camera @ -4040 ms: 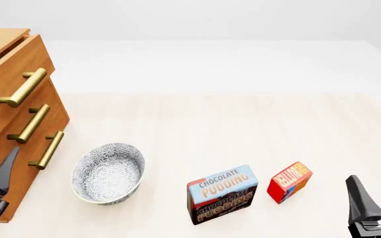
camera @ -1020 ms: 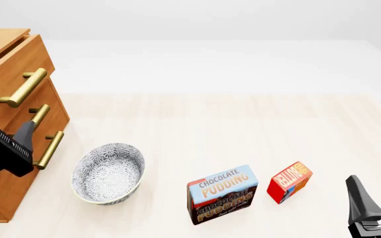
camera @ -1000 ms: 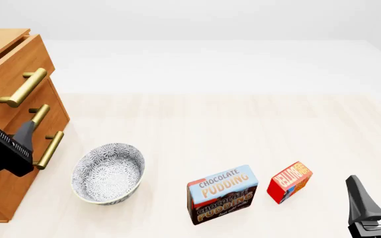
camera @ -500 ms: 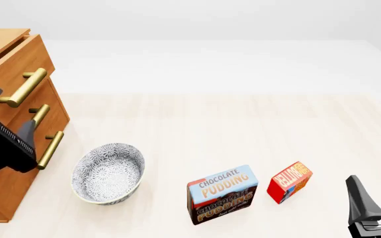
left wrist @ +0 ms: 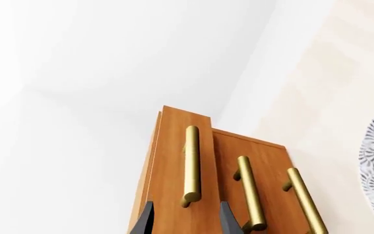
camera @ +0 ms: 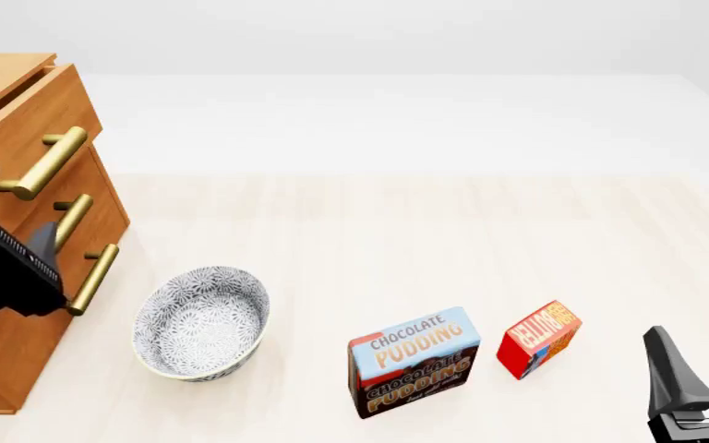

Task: Put the butter at the back in the top drawer of the cabinet and close it.

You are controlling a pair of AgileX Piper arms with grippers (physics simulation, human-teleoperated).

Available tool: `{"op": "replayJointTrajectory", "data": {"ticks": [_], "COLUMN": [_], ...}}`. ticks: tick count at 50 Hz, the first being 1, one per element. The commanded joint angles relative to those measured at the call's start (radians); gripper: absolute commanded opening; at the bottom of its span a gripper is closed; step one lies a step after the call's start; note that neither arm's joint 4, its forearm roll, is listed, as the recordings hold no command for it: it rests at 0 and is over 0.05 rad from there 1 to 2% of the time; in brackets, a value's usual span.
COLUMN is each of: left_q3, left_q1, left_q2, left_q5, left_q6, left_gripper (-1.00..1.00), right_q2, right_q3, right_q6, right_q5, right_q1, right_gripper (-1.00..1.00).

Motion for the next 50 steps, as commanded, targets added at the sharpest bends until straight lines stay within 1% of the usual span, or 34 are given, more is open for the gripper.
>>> {"op": "replayJointTrajectory", "data": {"ticks": [1, 16, 50], "left_q3": [-0.001, -0.006, -0.019], "left_q1": [0.017, 0.022, 0.022], "left_q2": [0.016, 0.059, 0.118], "left_q5": [-0.008, -0.047, -0.08], "left_q6": [0.003, 0.015, 0.015], "left_gripper": [1.0, 1.0, 1.0], "right_q2": [0.0, 0.0, 0.0], "right_q3": [0.0, 0.0, 0.0], "right_q6": [0.0, 0.0, 0.0], "right_q5": [0.0, 0.0, 0.0], "right_q1": [0.0, 0.0, 0.0], "right_gripper": [1.0, 1.0, 1.0]}}
